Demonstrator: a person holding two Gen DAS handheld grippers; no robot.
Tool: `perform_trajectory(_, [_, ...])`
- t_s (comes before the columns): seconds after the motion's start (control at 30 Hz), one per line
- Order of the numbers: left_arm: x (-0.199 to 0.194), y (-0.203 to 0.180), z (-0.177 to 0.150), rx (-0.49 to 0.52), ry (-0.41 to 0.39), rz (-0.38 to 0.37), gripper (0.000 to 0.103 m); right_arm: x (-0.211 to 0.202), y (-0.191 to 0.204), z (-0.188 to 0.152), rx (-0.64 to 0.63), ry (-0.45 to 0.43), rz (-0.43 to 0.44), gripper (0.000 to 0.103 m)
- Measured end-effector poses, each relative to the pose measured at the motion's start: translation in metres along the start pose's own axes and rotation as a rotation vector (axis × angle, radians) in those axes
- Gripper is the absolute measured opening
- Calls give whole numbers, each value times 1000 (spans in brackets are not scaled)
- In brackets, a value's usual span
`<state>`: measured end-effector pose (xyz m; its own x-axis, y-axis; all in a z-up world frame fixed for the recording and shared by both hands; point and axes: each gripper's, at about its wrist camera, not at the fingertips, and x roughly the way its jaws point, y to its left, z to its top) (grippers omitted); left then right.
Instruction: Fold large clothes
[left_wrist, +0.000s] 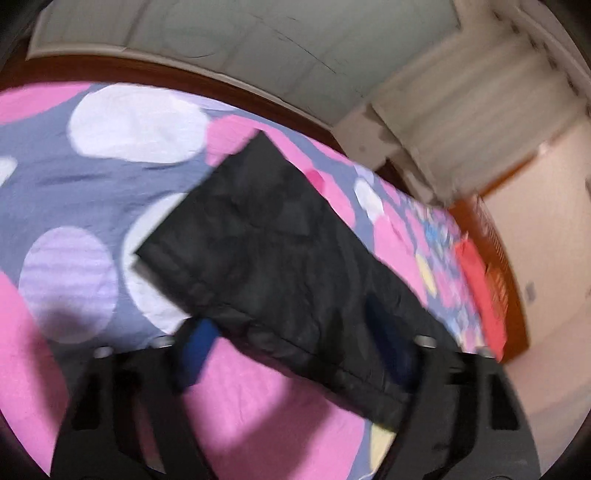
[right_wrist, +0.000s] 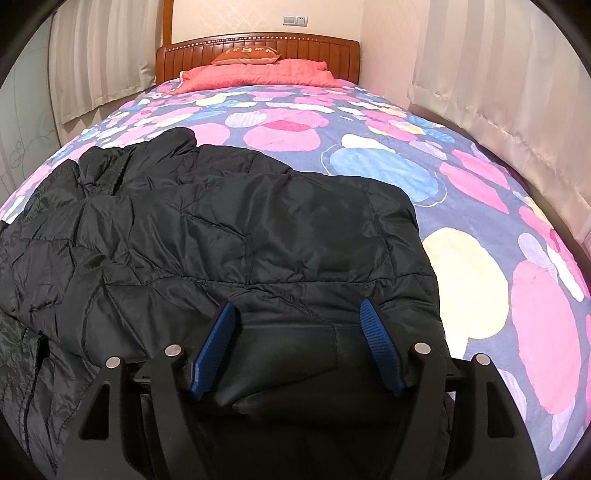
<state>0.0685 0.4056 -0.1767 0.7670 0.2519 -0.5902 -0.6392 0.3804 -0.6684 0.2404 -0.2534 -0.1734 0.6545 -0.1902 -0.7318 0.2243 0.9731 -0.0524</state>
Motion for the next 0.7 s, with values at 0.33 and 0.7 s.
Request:
perform_trajectory(0.33, [-9,-30,17,146,-80,64,10,0,0,0,-2,-1,0,70])
perform_trajectory(0.7, [-45,-192,-76,591,-102,-115,9,-1,-3,2,3,-5,6,70])
